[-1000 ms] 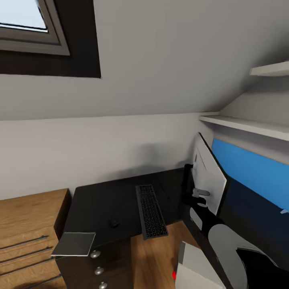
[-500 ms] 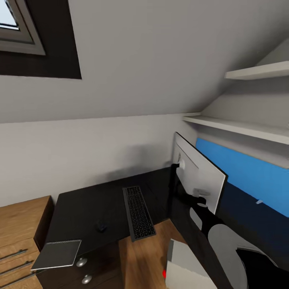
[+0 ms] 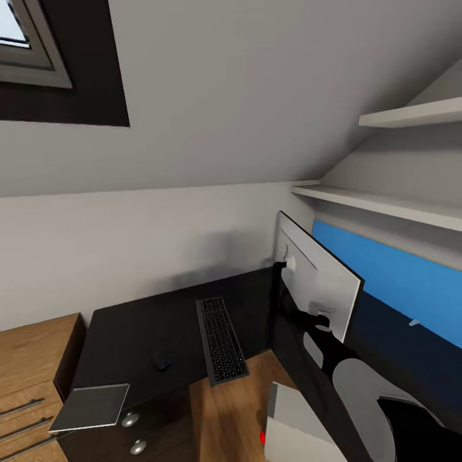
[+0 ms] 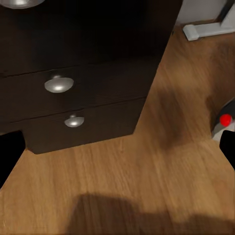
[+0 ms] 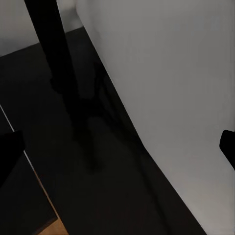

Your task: In the bedroom, organize the workspace by keeping the computer under the desk, ensuring the monitor is on the desk, placing the keyboard on the desk next to the monitor, placing the mouse on the desk next to the keyboard, moving the folder from the swivel chair onto the desk next to the mouse, stacking the notebook on top of the folder with the pen on top of the notebook, and positioning the swivel chair next to the desk.

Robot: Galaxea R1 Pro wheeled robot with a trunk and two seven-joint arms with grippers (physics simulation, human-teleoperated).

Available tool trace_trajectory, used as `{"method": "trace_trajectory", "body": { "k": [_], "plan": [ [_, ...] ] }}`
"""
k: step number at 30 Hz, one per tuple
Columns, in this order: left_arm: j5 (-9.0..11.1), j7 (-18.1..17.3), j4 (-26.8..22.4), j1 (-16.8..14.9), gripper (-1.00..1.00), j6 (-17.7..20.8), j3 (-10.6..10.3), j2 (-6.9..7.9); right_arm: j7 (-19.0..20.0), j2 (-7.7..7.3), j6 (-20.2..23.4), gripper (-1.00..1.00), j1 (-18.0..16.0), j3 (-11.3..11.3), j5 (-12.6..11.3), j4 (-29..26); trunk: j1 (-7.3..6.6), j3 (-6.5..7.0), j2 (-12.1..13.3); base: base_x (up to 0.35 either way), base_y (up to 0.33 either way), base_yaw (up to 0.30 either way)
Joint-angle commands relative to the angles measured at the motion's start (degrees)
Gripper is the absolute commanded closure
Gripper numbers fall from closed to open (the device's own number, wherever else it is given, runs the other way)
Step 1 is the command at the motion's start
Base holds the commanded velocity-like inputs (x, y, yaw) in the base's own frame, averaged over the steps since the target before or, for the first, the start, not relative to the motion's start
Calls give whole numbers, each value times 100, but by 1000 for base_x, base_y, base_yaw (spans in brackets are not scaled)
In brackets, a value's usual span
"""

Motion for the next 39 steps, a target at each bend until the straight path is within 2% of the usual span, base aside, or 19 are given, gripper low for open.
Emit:
{"method": "trace_trajectory", "body": {
  "k": [1,5,8,15,17,21,26,39],
  "plan": [
    [60,33,-9,29,-100,-22,-29,31,-6,5,-17,-100,-5,-26,3,2,2,-8,-7,0,0,0],
    [64,21,-14,276,-100,-196,-26,171,-6,-1,-17,-100,-4,-26,3,-8,2,-8,-7,0,0,0],
    [70,11,177,547,-100,-794,-25,331,-6,-3,-17,-100,-6,-26,6,-11,2,-8,-7,0,0,0],
    [79,9,992,641,-100,-1508,-21,426,-6,-7,-17,-100,-4,-26,6,-11,2,0,-7,0,0,-40],
    [80,9,1292,648,-100,-1829,-20,450,-3,-14,-17,-100,-8,-26,4,-11,2,8,-7,0,0,-177],
    [74,9,1584,651,-100,-2272,-20,459,-4,-20,-17,-100,-5,-26,3,-11,2,28,-7,0,0,-220],
    [77,9,1729,652,-100,-2476,-20,459,-6,-52,-17,-100,-5,-27,4,-11,2,45,-7,6,0,-214],
    [84,27,1851,653,-100,-2499,-20,455,3,-54,-11,-100,-5,-25,1,-3,2,47,-7,123,0,-20]
  ]
}}
